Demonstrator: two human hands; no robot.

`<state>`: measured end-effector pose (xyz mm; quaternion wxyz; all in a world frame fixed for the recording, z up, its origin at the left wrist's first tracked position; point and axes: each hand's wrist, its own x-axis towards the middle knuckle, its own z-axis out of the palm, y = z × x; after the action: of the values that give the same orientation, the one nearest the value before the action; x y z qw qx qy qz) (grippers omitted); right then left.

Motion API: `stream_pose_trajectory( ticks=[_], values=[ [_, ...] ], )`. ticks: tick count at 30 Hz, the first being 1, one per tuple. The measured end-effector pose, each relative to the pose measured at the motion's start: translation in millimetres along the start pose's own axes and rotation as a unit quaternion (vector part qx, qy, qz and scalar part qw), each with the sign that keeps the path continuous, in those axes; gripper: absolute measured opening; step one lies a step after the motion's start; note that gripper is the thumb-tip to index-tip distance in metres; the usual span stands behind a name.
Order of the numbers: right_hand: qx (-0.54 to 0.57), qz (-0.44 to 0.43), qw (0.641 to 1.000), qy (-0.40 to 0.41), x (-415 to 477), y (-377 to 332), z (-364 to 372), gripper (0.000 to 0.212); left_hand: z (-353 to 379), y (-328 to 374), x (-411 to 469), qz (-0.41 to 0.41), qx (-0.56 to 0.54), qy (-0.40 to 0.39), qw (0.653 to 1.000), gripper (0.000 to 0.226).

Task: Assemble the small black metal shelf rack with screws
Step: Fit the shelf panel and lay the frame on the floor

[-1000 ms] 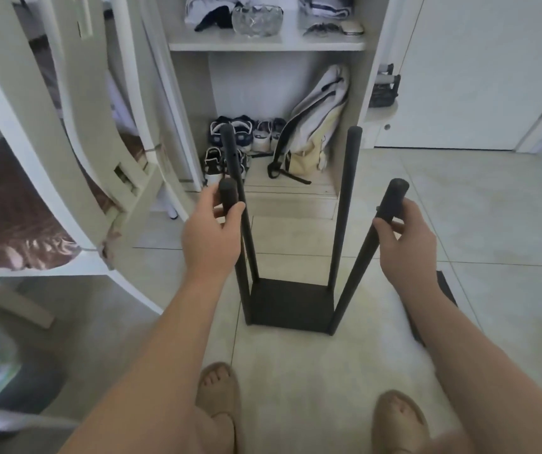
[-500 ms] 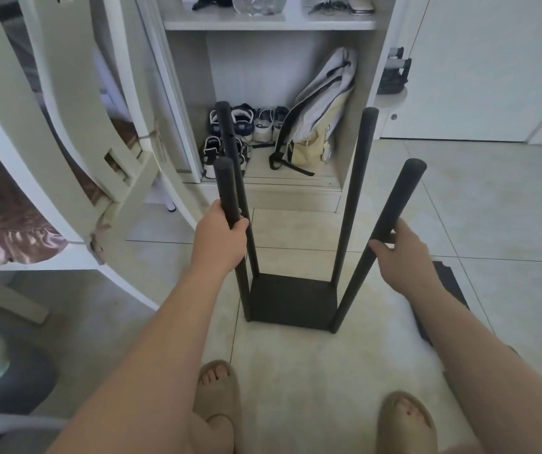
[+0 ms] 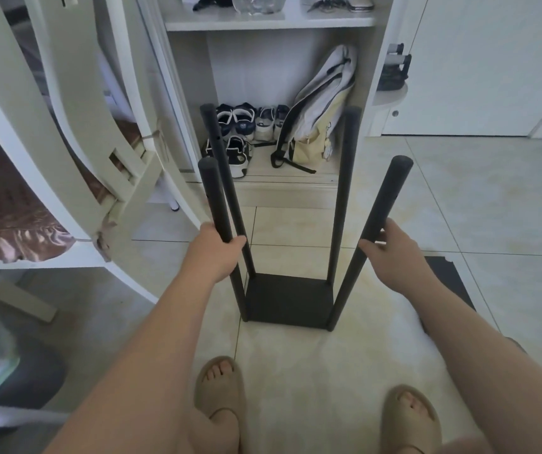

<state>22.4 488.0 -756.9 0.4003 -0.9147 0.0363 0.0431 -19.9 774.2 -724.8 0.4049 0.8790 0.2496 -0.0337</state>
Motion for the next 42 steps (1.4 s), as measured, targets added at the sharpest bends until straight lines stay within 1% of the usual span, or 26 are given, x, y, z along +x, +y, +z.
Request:
stream_pose_trajectory(
  ticks=[2,4,6,10,12,16,19,22,24,28,34,38,40,42],
  values=[
    [-0.008,0.006,1.0,-0.02,-5,3,-4,0.048,2,-4,-7,-0.059,0.12,-0.076,0.988,0.059],
    [-0.029,0.007,0.999,-0.037,-11,8,-9,0.054,7,-4,-11,-0.073,0.198,-0.139,0.968,0.063],
    [-0.062,0.003,0.997,-0.047,-18,17,-17,0.059,19,0,-16,-0.046,0.229,-0.198,0.952,0.063],
    [-0.105,0.002,0.993,-0.055,-28,38,-33,0.066,58,18,-34,0.063,0.253,-0.31,0.914,0.059],
    [-0.127,0.012,0.99,-0.053,-29,52,-42,0.068,84,28,-43,0.099,0.262,-0.335,0.9,0.064],
    [-0.18,0.059,0.981,-0.047,-27,98,-59,0.071,143,47,-58,0.171,0.299,-0.351,0.871,0.073],
    [-0.208,0.122,0.968,-0.064,-22,145,-73,0.071,188,56,-69,0.206,0.284,-0.386,0.853,0.07],
    [-0.234,0.169,0.955,-0.069,-12,194,-86,0.07,238,58,-67,0.222,0.275,-0.412,0.84,0.068],
    [-0.256,0.182,0.946,-0.076,-2,226,-92,0.068,275,57,-59,0.21,0.275,-0.426,0.836,0.068],
    [-0.284,0.2,0.933,-0.095,27,289,-99,0.065,359,59,-34,0.149,0.261,-0.457,0.837,0.071],
    [-0.293,0.235,0.918,-0.123,83,374,-89,0.061,480,66,0,0.042,0.186,-0.462,0.866,0.077],
    [-0.281,0.264,0.913,-0.13,117,423,-76,0.054,547,66,24,0.012,0.144,-0.449,0.882,0.087],
    [-0.282,0.28,0.907,-0.135,128,444,-69,0.048,570,64,30,0.003,0.123,-0.444,0.888,0.081],
    [-0.268,0.299,0.905,-0.143,137,461,-63,0.044,586,61,32,-0.001,0.086,-0.448,0.89,0.056]
  ],
)
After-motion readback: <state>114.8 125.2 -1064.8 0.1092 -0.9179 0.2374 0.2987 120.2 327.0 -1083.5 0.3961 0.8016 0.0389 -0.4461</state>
